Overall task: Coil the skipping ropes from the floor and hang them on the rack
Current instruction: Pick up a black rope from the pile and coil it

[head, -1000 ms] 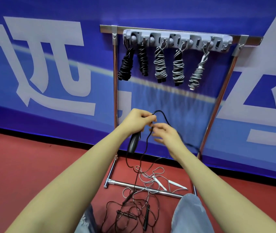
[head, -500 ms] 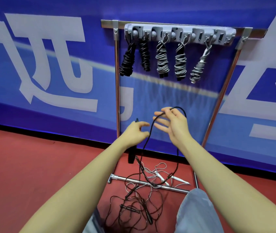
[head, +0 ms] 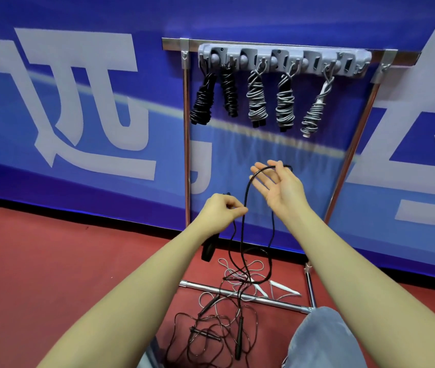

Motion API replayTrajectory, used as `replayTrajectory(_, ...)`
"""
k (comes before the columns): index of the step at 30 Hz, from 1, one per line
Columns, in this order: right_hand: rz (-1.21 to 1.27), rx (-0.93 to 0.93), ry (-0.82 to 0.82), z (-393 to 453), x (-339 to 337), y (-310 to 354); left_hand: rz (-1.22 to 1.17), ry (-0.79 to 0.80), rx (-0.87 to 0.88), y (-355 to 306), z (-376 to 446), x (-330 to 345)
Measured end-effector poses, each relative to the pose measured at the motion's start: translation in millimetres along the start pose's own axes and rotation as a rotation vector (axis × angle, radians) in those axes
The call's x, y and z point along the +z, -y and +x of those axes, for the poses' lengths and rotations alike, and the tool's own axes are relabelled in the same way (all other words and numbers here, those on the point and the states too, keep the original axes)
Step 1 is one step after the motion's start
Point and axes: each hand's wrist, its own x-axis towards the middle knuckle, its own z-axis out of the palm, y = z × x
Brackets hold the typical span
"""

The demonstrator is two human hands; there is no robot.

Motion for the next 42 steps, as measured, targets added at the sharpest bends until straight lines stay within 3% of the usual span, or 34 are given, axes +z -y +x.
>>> replayTrajectory(4,-0.352,0.104,0.046,0,-14,-12,-0.116,-0.133,-0.016,-14,7,-11)
replayTrajectory(8,-0.959,0.208,0.364,-17,-28,-43,-0.134,-0.211,-0.039,-36,23,-28)
replayTrajectory(10,-1.105,0.224,0.461,-23,-32,-57,-0.169,-0.209,-0.051,-45,27,-34)
replayTrajectory(14,-0.994,0.188,0.326,-25,-23,-64,-0.235,-0.227,-0.022,-51,22,-42)
replayTrajectory(18,-0.734,0.086,0.186,-17,-8,-50,-0.121,-0.206,-0.081,-29,22,-39)
replayTrajectory(22,-0.485,0.029,0.182,-10,0,-29,0.108,0.049,-0.126,7,3,-20)
replayTrajectory(24,-0.45,0.016,0.189,-8,3,-21,0.163,0.1,-0.107,21,-7,-11)
replayTrajectory(29,-0.379,0.014,0.147,0,4,-14,0.081,-0.019,-0.136,18,-1,-15)
replayTrajectory(35,-0.615,0.176,0.171,-2,-14,-31,-0.127,-0.129,-0.094,-18,20,-43)
replayTrajectory(40,-1.079,0.159,0.417,-7,-12,-48,-0.169,-0.139,-0.027,-52,35,-55)
replayTrajectory(42,-1.186,0.171,0.437,-6,-6,-49,-0.178,-0.155,-0.014,-59,40,-56)
